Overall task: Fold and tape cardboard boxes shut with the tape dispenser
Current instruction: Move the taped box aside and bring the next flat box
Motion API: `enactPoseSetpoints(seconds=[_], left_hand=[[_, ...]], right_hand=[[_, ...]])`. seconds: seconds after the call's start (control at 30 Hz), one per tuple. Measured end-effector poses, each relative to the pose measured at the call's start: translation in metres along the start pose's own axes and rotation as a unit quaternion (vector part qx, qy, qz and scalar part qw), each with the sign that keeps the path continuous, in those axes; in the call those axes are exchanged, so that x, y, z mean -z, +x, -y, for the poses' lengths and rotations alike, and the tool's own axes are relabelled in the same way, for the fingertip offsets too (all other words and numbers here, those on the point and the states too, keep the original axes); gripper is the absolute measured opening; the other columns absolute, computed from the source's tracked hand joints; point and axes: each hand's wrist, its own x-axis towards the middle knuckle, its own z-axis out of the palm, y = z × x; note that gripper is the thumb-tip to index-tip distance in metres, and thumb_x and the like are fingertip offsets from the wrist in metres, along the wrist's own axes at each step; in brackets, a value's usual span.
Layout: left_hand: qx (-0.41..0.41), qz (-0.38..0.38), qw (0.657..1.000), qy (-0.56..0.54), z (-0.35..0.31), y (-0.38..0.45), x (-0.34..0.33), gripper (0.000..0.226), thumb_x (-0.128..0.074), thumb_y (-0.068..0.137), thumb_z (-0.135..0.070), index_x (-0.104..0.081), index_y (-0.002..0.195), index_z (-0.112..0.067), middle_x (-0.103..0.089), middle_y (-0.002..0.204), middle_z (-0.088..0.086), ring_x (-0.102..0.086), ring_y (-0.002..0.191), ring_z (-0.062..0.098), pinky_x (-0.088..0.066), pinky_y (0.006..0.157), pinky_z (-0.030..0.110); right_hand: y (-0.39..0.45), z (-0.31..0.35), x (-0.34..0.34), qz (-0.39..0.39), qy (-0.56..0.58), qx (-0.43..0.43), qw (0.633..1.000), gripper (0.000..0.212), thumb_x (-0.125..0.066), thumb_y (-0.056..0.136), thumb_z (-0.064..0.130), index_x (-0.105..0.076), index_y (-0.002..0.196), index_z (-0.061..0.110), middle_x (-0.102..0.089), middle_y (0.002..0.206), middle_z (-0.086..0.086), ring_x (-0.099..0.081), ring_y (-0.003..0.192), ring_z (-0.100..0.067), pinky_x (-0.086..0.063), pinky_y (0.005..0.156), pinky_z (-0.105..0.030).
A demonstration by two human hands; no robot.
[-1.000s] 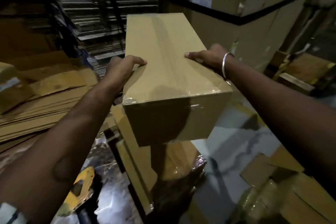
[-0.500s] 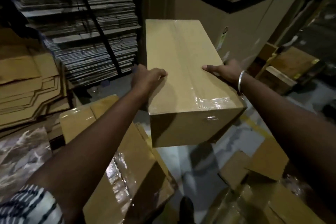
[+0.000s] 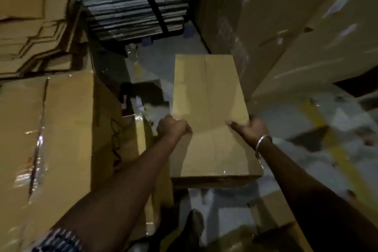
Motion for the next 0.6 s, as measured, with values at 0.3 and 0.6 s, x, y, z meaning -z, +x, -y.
enactPoseSetpoints(seconds=[0.3, 0.6], left_hand=[[0.069, -0.025, 0.997, 0.005, 0.159, 0.083, -0.121, 0.046, -0.078, 0.083, -0.013, -0.063, 0.126, -0.006, -0.069, 0.119, 0.013, -0.063, 0.105, 0.033, -0.046, 0.082, 0.029], [0.054, -0.003, 0.997, 0.060, 0.277, 0.161, -0.218, 0.067, -0.086, 0.075, -0.028, -0.059, 0.135, -0.016, -0.067, 0.127, 0.007, -0.060, 0.121, 0.032, -0.050, 0.101, 0.045]], right_hand=[[0.109, -0.165, -0.124, 0.109, -0.063, 0.003, 0.992, 0.064, -0.076, 0.078, 0.059, -0.062, 0.124, 0.017, -0.069, 0.120, -0.007, -0.063, 0.110, -0.032, -0.051, 0.095, -0.041], [0.197, -0.308, -0.223, 0.184, -0.038, -0.036, 0.982, 0.072, -0.085, 0.079, 0.027, -0.050, 0.140, 0.016, -0.066, 0.128, -0.009, -0.062, 0.115, -0.030, -0.049, 0.098, -0.036]])
